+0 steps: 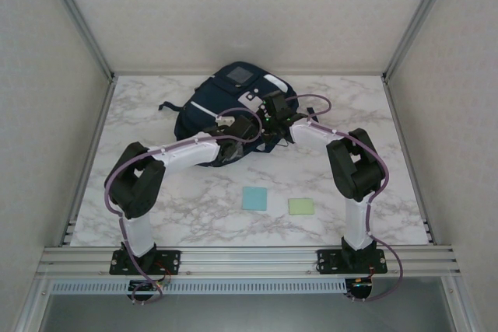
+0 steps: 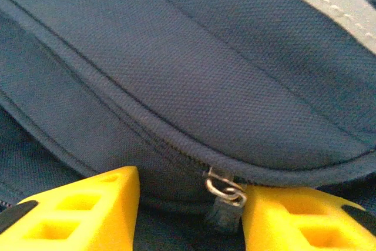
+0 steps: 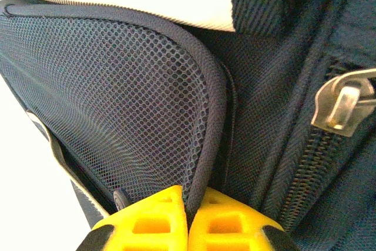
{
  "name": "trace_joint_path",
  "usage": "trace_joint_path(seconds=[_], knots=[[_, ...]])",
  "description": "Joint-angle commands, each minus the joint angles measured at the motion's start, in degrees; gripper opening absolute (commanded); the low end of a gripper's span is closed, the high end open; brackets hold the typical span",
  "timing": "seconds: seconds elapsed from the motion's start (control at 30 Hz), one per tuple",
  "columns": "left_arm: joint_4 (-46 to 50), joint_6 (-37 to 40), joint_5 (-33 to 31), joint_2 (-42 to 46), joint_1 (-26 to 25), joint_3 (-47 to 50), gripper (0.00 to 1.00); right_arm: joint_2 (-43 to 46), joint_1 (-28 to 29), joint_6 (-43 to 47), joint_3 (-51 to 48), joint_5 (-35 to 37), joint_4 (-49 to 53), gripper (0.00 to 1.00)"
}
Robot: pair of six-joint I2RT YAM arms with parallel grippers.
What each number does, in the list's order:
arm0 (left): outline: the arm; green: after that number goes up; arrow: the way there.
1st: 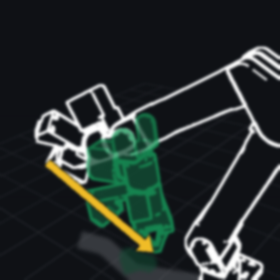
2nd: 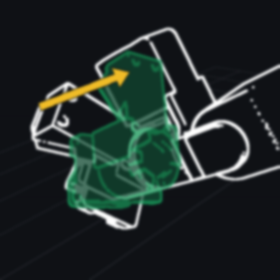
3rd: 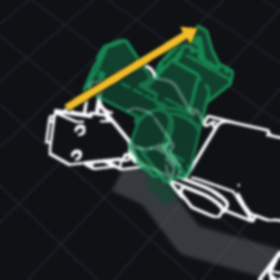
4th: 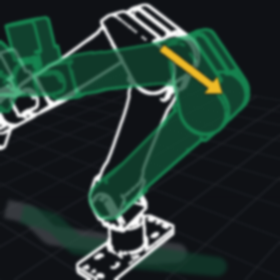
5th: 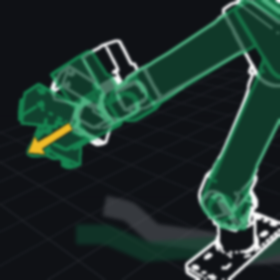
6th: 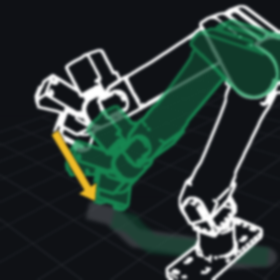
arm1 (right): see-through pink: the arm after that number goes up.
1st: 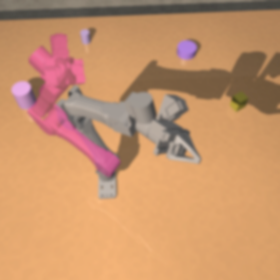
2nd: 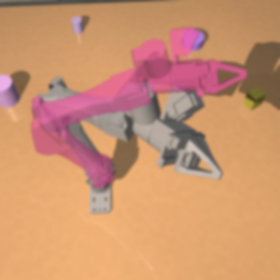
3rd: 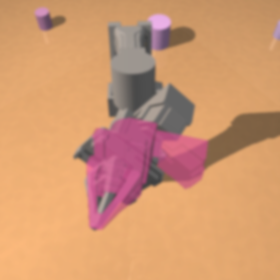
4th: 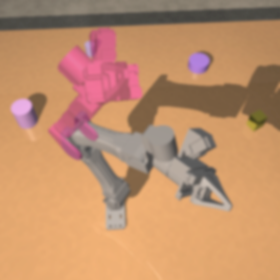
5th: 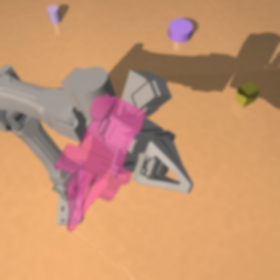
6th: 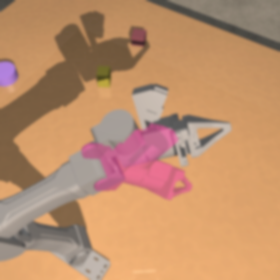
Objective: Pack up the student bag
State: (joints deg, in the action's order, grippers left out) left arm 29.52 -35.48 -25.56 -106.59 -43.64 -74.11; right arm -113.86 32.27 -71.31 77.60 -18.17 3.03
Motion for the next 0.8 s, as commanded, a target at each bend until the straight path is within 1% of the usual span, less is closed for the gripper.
trace_joint_path(seconds=[0.0,0.17,0.2,0.3,0.33,0.4,0.47,0.6,0.7,0.77], knots=[[-0.92,1.44,-3.74,-2.38,2.41,-2.33,0.36,3.14,-0.23,1.26,-1.01,-4.27,-0.54,0.0],[-1.15,2.99,-1.99,-1.56,2.67,-3.16,0.06,3.47,-0.3,2.02,-1.6,-4.32,-0.59,0.0],[-1.04,3.37,-1.51,-0.96,2.84,-3.06,0.01,3.47,-0.43,2.33,-1.59,-4.33,-0.44,0.0],[-0.21,5.84,1.61,2.15,4.14,-2.31,0.0,3.47,-1.04,4.68,-1.21,-4.67,1.06,0.0],[-0.07,7.88,3.29,3.29,4.85,-1.67,0.0,3.41,-1.36,6.16,-0.89,-4.98,2.17,0.0],[0.73,11.24,6.36,5.3,6.77,-0.53,0.0,3.3,-2.02,10.11,0.64,-5.2,5.93,0.0],[2.5,14.75,9.48,6.51,9.75,0.37,0.0,3.38,-2.69,15.22,1.9,-4.5,10.26,0.0],[4.91,20.64,11.43,7.36,14.14,1.94,0.0,3.47,-4.1,21.07,3.27,-3.43,15.63,0.0],[5.67,23.98,12.9,6.97,15.79,1.74,0.0,3.06,-5.52,23.22,3.24,-5.59,15.77,0.0],[6.05,26.01,15.74,6.83,16.34,0.96,0.0,2.61,-6.58,24.54,3.84,-6.67,16.78,0.0]])
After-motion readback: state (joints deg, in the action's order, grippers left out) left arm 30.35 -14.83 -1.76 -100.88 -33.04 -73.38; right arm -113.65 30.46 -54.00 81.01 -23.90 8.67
